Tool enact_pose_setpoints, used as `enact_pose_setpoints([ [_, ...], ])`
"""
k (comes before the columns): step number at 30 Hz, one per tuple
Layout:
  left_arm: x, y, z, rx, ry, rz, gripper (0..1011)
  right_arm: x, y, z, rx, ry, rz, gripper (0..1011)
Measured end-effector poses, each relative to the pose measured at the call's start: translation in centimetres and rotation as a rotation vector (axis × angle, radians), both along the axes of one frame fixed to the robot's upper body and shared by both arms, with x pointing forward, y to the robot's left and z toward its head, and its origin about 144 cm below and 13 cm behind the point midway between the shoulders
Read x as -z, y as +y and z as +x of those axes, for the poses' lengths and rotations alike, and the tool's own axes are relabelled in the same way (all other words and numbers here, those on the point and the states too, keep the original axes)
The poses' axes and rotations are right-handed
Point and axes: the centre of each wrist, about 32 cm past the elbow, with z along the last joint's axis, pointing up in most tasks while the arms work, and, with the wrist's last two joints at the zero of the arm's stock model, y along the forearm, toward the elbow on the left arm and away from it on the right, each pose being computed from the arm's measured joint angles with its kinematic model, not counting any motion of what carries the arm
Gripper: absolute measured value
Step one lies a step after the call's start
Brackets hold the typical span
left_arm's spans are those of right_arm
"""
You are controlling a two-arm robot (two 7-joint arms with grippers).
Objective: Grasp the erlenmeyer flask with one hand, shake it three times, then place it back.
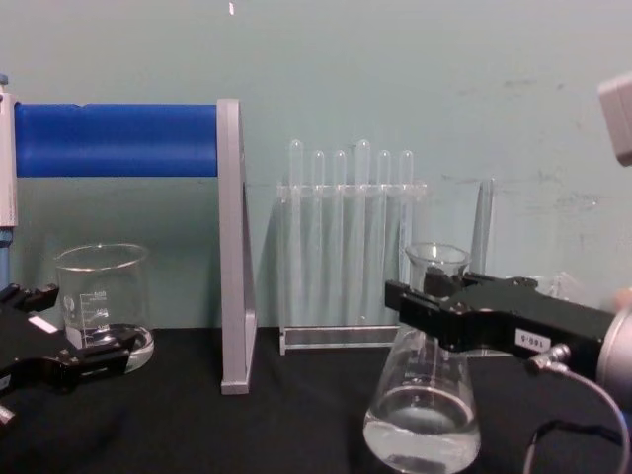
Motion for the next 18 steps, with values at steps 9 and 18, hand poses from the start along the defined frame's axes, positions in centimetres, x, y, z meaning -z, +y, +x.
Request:
enact_pose_setpoints([
  [9,0.0,0.0,0.0,0.0,0.0,0.0,1001,0.8,0.0,-0.1,-0.007,0.018,-0.004,456],
  [18,0.0,0.0,0.0,0.0,0.0,0.0,1001,1.3,0.1,-0.1,-0.01,0.036,-0.001,456],
])
